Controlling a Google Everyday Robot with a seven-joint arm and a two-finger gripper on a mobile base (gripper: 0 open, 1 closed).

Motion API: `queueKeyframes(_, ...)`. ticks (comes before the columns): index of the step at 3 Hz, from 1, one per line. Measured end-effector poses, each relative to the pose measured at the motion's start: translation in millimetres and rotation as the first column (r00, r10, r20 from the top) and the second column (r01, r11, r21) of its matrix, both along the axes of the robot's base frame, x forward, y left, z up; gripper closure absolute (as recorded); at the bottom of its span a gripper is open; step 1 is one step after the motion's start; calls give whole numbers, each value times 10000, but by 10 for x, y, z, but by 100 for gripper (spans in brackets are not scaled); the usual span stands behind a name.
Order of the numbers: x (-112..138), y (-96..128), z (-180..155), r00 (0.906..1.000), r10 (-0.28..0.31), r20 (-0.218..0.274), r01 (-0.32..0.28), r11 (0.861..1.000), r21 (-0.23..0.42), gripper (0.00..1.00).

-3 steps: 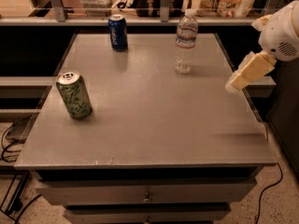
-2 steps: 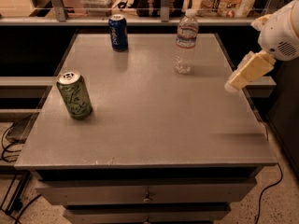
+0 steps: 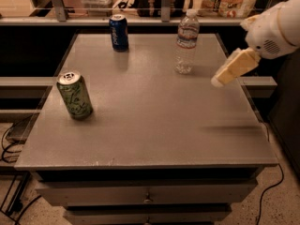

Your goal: Knock water bottle over

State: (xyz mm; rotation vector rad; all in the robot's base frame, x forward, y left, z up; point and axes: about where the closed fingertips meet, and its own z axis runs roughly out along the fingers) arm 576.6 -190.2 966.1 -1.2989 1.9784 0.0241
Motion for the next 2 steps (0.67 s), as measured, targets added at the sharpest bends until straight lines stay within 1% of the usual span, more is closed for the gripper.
queueKeyframes(1, 263, 216, -49, 9998, 201, 33, -204, 9914, 1289, 0)
queueKeyframes(2, 492, 433, -127, 9985, 543, -97, -505, 9712, 2328, 0)
